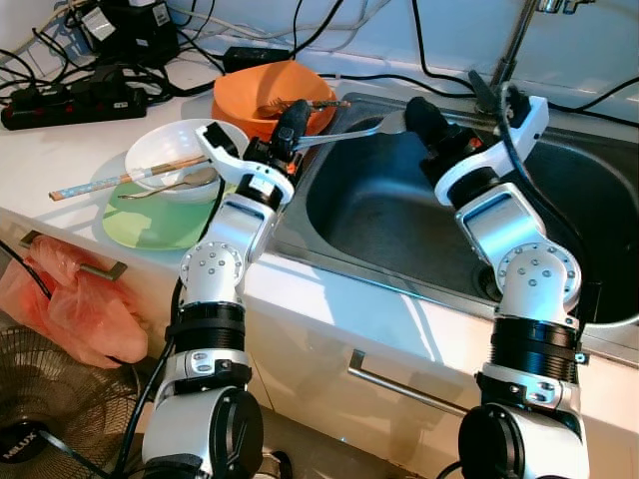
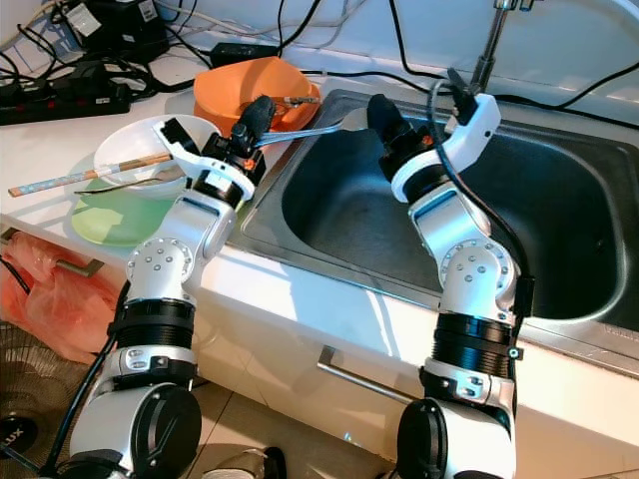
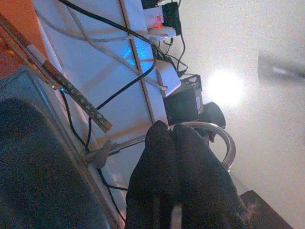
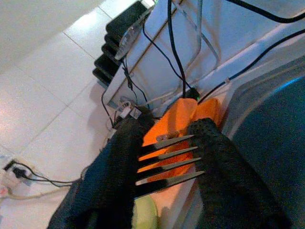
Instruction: Kitchen organization
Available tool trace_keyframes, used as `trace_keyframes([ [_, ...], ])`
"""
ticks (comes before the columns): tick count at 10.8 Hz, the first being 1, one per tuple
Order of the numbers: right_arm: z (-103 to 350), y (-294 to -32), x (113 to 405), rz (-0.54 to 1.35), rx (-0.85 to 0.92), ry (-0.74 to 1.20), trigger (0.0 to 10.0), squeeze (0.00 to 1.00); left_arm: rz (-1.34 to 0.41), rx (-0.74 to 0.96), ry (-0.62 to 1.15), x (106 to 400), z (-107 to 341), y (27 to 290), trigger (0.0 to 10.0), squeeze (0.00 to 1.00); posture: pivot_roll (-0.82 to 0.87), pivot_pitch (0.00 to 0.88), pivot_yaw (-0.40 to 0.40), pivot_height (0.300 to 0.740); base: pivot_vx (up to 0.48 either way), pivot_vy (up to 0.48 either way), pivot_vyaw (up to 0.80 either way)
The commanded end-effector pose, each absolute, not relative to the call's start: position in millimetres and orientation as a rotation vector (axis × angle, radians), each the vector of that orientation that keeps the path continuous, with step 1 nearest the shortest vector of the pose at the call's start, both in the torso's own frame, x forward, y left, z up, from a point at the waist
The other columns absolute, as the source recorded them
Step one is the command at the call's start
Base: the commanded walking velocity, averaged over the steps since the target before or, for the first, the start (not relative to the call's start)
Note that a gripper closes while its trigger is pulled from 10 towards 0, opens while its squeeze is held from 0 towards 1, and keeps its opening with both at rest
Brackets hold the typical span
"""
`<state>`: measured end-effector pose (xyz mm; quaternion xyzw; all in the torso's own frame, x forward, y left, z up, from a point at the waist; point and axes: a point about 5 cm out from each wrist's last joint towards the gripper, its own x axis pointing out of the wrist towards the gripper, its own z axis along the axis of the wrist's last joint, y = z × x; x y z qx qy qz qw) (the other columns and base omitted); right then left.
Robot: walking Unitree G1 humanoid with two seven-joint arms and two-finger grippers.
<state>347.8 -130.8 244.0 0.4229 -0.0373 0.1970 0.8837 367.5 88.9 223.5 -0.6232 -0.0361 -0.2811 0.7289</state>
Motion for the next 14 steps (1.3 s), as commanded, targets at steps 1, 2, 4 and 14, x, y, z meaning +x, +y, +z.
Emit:
trace_keyframes([
  [1,250.8,-116.4,346.8,0.477,0.875,-0.065,0.0,0.0,-0.688,-1.446,0.014,356.8,217.3,45.2,0.0,0.0,-0.03,0.087,0.053,0.74,0.0,0.0,0.0],
  [2,251.2,-116.4,346.8,0.473,0.883,-0.069,0.0,0.0,-0.679,-1.45,0.024,356.9,216.0,44.1,0.0,0.0,-0.03,0.086,0.054,0.74,0.0,0.0,0.0],
  [4,254.2,-120.5,347.7,0.457,0.905,-0.091,0.0,0.0,-0.652,-1.437,0.056,356.6,209.1,41.1,4.8,0.0,-0.03,0.085,0.057,0.74,0.0,0.0,0.0],
  [14,255.7,-122.6,347.6,0.436,0.932,-0.109,0.0,0.0,-0.602,-1.355,0.132,357.7,192.1,37.9,10.0,1.0,-0.03,0.083,0.056,0.74,0.0,0.0,0.0],
])
